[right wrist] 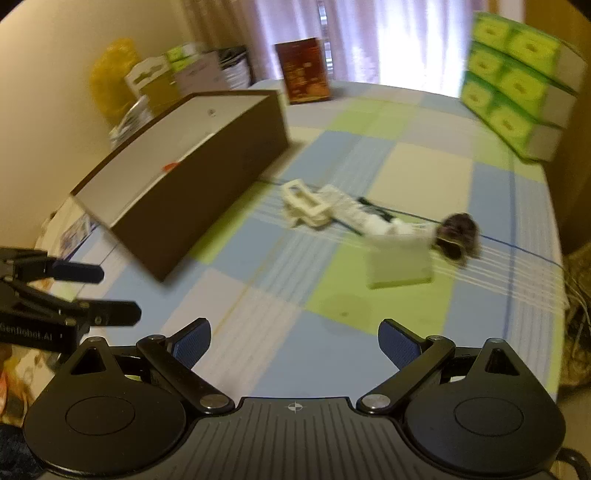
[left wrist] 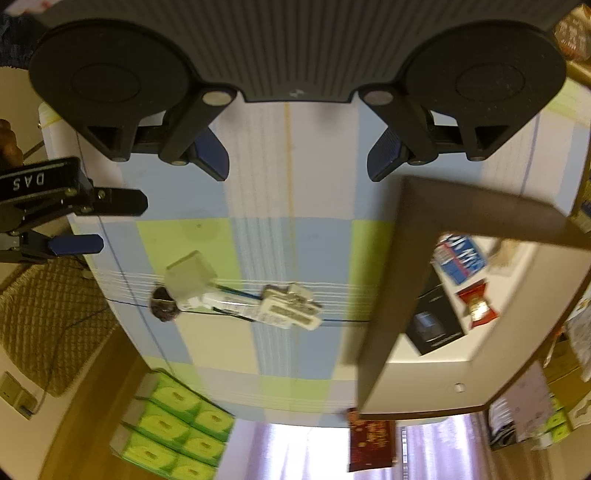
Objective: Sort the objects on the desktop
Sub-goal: 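Withdraw both tools from the box toward the hair clip and plastic cup, then grasp the clear plastic cup with the right tool while the left tool grasps the white hair clip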
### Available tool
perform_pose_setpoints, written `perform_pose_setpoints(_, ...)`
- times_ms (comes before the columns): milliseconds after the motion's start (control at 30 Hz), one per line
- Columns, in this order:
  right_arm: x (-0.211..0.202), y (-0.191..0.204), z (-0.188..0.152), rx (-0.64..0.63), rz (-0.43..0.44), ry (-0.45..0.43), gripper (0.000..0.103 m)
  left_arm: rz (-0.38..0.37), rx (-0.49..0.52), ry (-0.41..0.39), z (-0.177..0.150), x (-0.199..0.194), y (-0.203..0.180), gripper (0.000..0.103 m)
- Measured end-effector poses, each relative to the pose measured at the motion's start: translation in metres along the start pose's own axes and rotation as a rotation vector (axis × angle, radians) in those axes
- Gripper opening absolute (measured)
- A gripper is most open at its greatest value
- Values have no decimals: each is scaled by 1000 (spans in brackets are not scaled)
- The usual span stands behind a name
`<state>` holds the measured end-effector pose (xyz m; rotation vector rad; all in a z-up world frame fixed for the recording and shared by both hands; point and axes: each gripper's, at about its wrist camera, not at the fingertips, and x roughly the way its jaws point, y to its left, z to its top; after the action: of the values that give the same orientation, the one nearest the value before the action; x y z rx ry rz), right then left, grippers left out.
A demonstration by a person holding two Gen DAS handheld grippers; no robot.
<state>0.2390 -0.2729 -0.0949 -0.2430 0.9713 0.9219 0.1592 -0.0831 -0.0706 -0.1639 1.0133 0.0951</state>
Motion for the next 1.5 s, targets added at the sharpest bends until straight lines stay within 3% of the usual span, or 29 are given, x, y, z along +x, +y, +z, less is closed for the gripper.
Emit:
perform_pose_setpoints(300,0,-34,-2,86,-58,-13,95,-43,45,-19,25,33,-18,78)
perform_pose_setpoints(600,25,-64,6,100,-99,-37,94,-48,163,-57,60,77,-23,78)
perform_pose_setpoints(800,53,-73,21,61,-82,-48,94,-57,252,-38,92,113,-20,78)
perform_pose_setpoints(1167,110,-78,42,18,-93,-16,93,-45,282,23,122,157,-10,78)
perform_pose_setpoints(1333,128,-82,41,11,-105,7,81,-43,296,50,129,170,-7,78)
perform_pose_setpoints(1367,129,-82,39,8,-109,8,72,-42,298,55,130,173,-6,78)
perform_pose_setpoints(1500,126,-82,34,-12,-118,14,69,-43,310,71,137,183,-5,78)
